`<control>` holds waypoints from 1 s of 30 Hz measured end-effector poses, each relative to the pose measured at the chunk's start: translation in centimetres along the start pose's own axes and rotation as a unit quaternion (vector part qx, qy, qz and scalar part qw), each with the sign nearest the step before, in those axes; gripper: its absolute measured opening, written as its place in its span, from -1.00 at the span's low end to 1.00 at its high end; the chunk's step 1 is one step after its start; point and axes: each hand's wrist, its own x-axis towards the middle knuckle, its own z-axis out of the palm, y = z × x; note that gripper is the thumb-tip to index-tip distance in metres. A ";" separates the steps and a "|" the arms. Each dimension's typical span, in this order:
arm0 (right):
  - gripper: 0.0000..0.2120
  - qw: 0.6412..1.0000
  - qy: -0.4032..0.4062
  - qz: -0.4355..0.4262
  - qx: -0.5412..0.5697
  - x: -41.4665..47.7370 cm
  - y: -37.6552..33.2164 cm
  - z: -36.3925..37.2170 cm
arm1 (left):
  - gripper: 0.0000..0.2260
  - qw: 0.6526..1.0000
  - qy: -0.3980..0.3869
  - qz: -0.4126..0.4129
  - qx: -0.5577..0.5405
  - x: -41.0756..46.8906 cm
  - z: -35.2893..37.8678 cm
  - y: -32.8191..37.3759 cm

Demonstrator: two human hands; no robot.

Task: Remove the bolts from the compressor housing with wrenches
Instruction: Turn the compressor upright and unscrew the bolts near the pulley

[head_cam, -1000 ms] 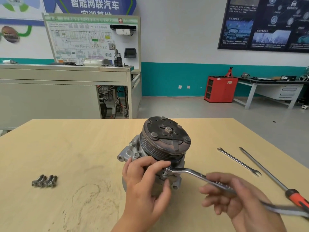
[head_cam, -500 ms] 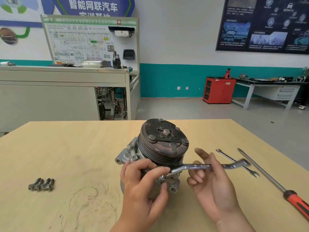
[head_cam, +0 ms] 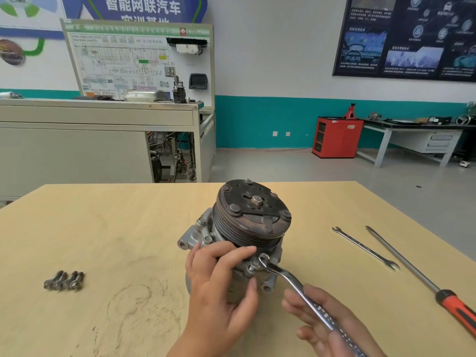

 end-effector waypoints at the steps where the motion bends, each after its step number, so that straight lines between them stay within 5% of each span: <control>1: -0.73 1.000 0.005 0.002 -0.001 0.2 0.5 -0.4 | -0.67 1.000 -0.001 0.002 0.001 0.0 0.0 0.0; 2: -0.51 1.000 -0.018 0.013 -0.013 0.1 0.7 -0.6 | -0.67 1.000 -0.001 0.003 0.001 0.0 0.1 0.0; 3: -0.63 0.999 -0.033 -0.001 -0.023 0.2 1.3 -1.2 | -0.68 1.000 -0.001 0.004 0.002 0.1 0.1 0.0; 6: -0.38 0.998 -0.041 -0.042 -0.025 0.3 1.4 -1.0 | -0.67 1.000 0.000 0.002 0.006 0.0 0.2 -0.1; 12: -0.36 0.995 -0.045 -0.070 -0.057 0.6 1.7 -1.3 | -0.54 0.999 0.019 0.010 -0.027 -0.1 0.2 -0.3; 15: -0.41 0.996 -0.032 -0.068 -0.056 1.0 1.6 -1.3 | -0.65 1.000 0.008 0.015 -0.017 -0.2 0.3 -0.3; 20: -0.76 0.989 0.089 -0.023 0.117 4.0 1.4 -1.7 | -0.73 1.000 0.009 0.009 -0.020 -0.2 0.5 -0.2; 24: -0.80 0.981 0.068 0.034 0.178 6.8 0.5 -1.4 | -0.71 0.999 0.011 0.029 -0.013 -0.2 0.4 -0.4; 27: -0.84 0.959 0.042 -0.043 0.277 6.9 0.4 -2.1 | -0.64 0.999 0.023 0.031 -0.017 -0.1 0.4 -0.3; 29: -0.82 0.916 -0.072 -0.095 0.383 5.9 0.7 -2.9 | -0.57 0.999 0.032 0.026 -0.024 -0.1 0.4 -0.2; 30: -0.81 0.916 -0.046 -0.106 0.385 4.9 0.4 -3.0 | -0.55 0.999 0.033 0.024 -0.026 -0.2 0.4 -0.1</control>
